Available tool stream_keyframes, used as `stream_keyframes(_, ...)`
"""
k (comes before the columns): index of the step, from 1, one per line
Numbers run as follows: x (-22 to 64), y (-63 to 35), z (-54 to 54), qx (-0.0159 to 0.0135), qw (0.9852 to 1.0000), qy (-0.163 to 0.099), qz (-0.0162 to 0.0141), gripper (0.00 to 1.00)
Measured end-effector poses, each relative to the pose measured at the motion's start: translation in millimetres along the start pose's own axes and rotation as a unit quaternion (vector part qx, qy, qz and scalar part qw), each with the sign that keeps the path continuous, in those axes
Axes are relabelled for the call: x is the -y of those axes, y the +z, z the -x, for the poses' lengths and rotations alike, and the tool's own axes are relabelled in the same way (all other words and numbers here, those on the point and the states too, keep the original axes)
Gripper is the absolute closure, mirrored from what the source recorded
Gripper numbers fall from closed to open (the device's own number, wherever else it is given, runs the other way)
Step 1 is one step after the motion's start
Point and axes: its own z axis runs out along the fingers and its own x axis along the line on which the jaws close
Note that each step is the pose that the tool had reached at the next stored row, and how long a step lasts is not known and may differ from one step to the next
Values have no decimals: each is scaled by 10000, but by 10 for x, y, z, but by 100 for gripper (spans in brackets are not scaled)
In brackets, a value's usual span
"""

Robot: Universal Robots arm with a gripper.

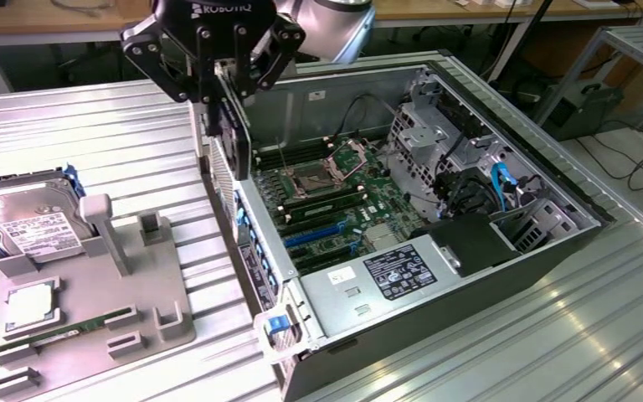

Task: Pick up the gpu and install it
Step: 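Pick up the gpu and move the gpu toward the slot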

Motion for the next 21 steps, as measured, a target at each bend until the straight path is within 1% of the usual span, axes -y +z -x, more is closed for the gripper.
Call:
stream_keyframes(3, 6, 15, 358, 0, 10000, 0, 0, 72)
stream_keyframes(5, 12, 31, 660, 0, 10000, 0, 0, 72)
stream_keyframes(6, 12, 32, 692, 0, 10000, 0, 0, 72)
stream_keyframes(11, 20, 57, 1072, 0, 10000, 0, 0, 72)
stream_keyframes(21, 22, 67, 1225, 0, 10000, 0, 0, 72)
